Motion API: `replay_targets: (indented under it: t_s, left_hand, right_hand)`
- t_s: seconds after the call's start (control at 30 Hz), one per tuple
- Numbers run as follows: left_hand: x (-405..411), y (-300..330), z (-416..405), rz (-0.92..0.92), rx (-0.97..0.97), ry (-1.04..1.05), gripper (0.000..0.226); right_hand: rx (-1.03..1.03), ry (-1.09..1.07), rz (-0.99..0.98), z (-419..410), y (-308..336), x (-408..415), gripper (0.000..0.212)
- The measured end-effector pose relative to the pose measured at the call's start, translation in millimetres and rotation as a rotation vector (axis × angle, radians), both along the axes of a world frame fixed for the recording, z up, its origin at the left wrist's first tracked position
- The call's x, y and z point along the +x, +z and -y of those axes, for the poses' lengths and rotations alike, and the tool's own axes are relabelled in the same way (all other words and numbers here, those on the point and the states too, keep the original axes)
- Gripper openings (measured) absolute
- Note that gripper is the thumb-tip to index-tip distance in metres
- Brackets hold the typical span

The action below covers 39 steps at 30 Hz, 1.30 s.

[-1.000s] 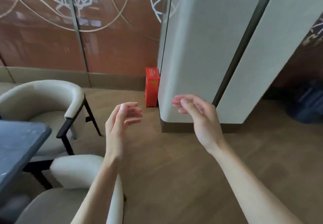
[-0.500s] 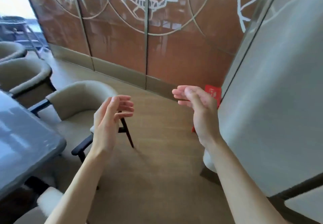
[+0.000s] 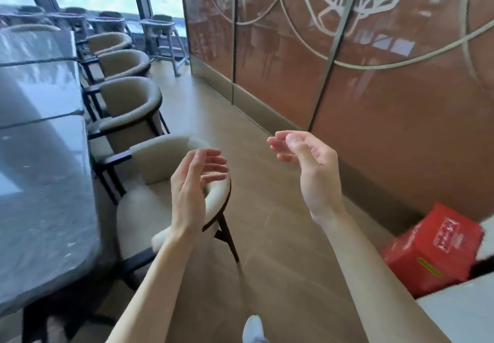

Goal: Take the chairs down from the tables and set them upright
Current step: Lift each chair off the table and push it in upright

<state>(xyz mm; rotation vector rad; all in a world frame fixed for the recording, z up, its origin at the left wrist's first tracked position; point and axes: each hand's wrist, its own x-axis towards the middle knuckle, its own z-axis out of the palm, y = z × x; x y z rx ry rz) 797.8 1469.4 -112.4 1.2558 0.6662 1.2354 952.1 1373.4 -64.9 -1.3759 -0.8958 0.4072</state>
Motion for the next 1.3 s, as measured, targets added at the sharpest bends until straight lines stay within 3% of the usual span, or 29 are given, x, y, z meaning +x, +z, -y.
replay_targets:
  t_s: [0.2,0.43,0.6,0.8,1.0,1.3]
  left_hand:
    - [124,2,-114,-0.012,-0.062,0.057,0.042]
    - [160,8,-239,-0.035,-0.072,0.291,0.04]
    - [179,-12,-320,-0.066,-0.096,0.565,0.05]
    - [199,-25,-374,0.002,-0.189,0.925,0.043]
    - [193,-32,-399,0.06,-0.258,1.273,0.048]
    - [199,-80,-482,0.102,-0.329,1.499,0.039]
  right_hand:
    - [-0.082,0.096,0.031,-144,4,101,0.035]
    - [-0.099,0.325,0.0,-292,10,162,0.038]
    - [-0.095,0.561,0.006,-407,0,189,0.022]
    - [-0.166,0.935,0.064,-529,-7,186,0.021]
    - [-0.24,1.282,0.111,-596,-21,154,0.026]
    - [-0.312,1.518,0.275,-700,-54,129,0.022]
